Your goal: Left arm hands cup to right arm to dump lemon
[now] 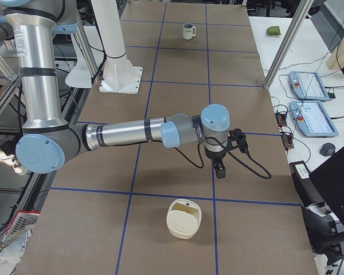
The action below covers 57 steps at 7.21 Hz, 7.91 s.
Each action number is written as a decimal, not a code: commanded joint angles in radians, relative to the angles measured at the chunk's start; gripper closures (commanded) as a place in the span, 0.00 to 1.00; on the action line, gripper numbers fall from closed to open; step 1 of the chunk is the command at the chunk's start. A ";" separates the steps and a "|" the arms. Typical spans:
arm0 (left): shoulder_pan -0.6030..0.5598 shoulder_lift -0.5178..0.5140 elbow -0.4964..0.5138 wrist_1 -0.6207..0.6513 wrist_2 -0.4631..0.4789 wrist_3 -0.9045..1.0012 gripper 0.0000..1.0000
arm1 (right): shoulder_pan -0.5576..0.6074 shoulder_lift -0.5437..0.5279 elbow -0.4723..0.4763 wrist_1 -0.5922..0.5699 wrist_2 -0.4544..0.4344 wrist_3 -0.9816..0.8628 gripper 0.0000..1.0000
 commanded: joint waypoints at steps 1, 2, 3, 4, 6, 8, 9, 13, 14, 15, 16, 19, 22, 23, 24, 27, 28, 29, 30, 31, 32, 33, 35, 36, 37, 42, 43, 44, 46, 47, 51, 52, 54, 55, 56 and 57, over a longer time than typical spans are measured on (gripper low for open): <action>0.186 0.033 -0.095 -0.015 0.000 -0.275 0.00 | -0.024 0.001 0.001 0.048 0.004 -0.001 0.00; 0.240 0.049 -0.095 -0.049 0.041 -0.324 0.00 | -0.033 -0.015 -0.022 0.150 0.004 0.005 0.00; 0.276 0.075 -0.085 -0.120 0.060 -0.379 0.01 | -0.045 -0.013 -0.022 0.168 0.004 0.089 0.00; 0.298 0.095 -0.053 -0.195 0.079 -0.393 0.01 | -0.060 -0.007 -0.016 0.168 0.009 0.132 0.00; 0.356 0.096 0.003 -0.238 0.090 -0.396 0.02 | -0.062 0.004 -0.010 0.164 0.060 0.139 0.00; 0.379 0.093 0.020 -0.248 0.113 -0.404 0.05 | -0.079 0.031 -0.010 0.168 0.081 0.207 0.00; 0.394 0.089 0.032 -0.254 0.113 -0.404 0.05 | -0.084 0.040 -0.010 0.168 0.082 0.211 0.00; 0.431 0.083 0.073 -0.267 0.113 -0.395 0.09 | -0.085 0.068 -0.008 0.168 0.114 0.244 0.00; 0.433 0.081 0.095 -0.297 0.113 -0.393 0.14 | -0.085 0.068 -0.008 0.168 0.115 0.244 0.00; 0.433 0.081 0.116 -0.322 0.113 -0.392 0.23 | -0.085 0.068 -0.008 0.168 0.119 0.244 0.00; 0.433 0.075 0.139 -0.349 0.113 -0.392 0.35 | -0.085 0.068 -0.008 0.168 0.122 0.244 0.00; 0.431 0.061 0.144 -0.362 0.089 -0.396 1.00 | -0.085 0.068 -0.001 0.170 0.122 0.244 0.00; 0.325 0.058 0.092 -0.293 -0.129 -0.407 1.00 | -0.085 0.089 0.015 0.164 0.121 0.244 0.00; 0.286 -0.001 0.067 -0.182 -0.149 -0.408 1.00 | -0.085 0.112 0.012 0.159 0.116 0.244 0.00; 0.254 -0.113 0.066 -0.031 -0.147 -0.407 1.00 | -0.103 0.135 0.006 0.168 0.107 0.247 0.00; 0.253 -0.387 0.208 0.117 -0.143 -0.564 1.00 | -0.262 0.305 -0.042 0.170 -0.078 0.257 0.00; 0.258 -0.484 0.269 0.115 -0.144 -0.668 1.00 | -0.334 0.368 -0.041 0.171 -0.158 0.287 0.00; 0.272 -0.573 0.323 0.114 -0.144 -0.765 1.00 | -0.407 0.413 -0.030 0.173 -0.256 0.348 0.00; 0.297 -0.638 0.361 0.114 -0.144 -0.845 1.00 | -0.468 0.456 -0.027 0.174 -0.334 0.396 0.00; 0.314 -0.707 0.409 0.098 -0.144 -0.914 1.00 | -0.526 0.468 -0.013 0.232 -0.421 0.446 0.00; 0.348 -0.767 0.467 0.042 -0.144 -1.006 1.00 | -0.592 0.452 -0.036 0.423 -0.512 0.559 0.00; 0.377 -0.811 0.540 -0.062 -0.144 -1.069 1.00 | -0.670 0.439 -0.062 0.582 -0.586 0.604 0.00; 0.387 -0.885 0.639 -0.156 -0.155 -1.036 1.00 | -0.804 0.455 -0.067 0.661 -0.748 0.602 0.00; 0.405 -0.934 0.677 -0.155 -0.157 -1.033 1.00 | -0.865 0.455 -0.068 0.694 -0.824 0.585 0.00; 0.414 -0.953 0.690 -0.153 -0.160 -0.995 1.00 | -0.922 0.467 -0.065 0.697 -0.900 0.506 0.00; 0.460 -0.953 0.682 -0.158 -0.227 -0.951 1.00 | -1.093 0.594 -0.063 0.607 -1.126 0.468 0.00; 0.468 -0.953 0.682 -0.158 -0.227 -0.953 1.00 | -1.093 0.599 -0.067 0.605 -1.128 0.467 0.00; 0.468 -0.953 0.678 -0.156 -0.229 -0.953 1.00 | -1.093 0.599 -0.076 0.599 -1.131 0.470 0.00; 0.470 -0.948 0.644 -0.152 -0.256 -0.955 1.00 | -1.091 0.611 -0.103 0.601 -1.145 0.476 0.00; 0.470 -0.948 0.639 -0.152 -0.276 -0.956 1.00 | -1.090 0.625 -0.120 0.604 -1.145 0.479 0.00; 0.494 -0.942 0.619 -0.147 -0.273 -0.965 1.00 | -1.084 0.633 -0.122 0.607 -1.145 0.482 0.00; 0.500 -0.942 0.616 -0.147 -0.273 -0.965 1.00 | -1.079 0.634 -0.122 0.608 -1.145 0.484 0.00; 0.508 -0.925 0.600 -0.147 -0.272 -0.965 1.00 | -1.072 0.636 -0.122 0.609 -1.145 0.484 0.00; 0.511 -0.921 0.592 -0.147 -0.272 -0.965 1.00 | -1.071 0.637 -0.122 0.607 -1.145 0.484 0.00; 0.514 -0.921 0.584 -0.146 -0.275 -0.967 1.00 | -1.071 0.636 -0.122 0.607 -1.145 0.484 0.00; 0.516 -0.921 0.581 -0.146 -0.275 -0.970 1.00 | -1.071 0.636 -0.123 0.608 -1.146 0.484 0.01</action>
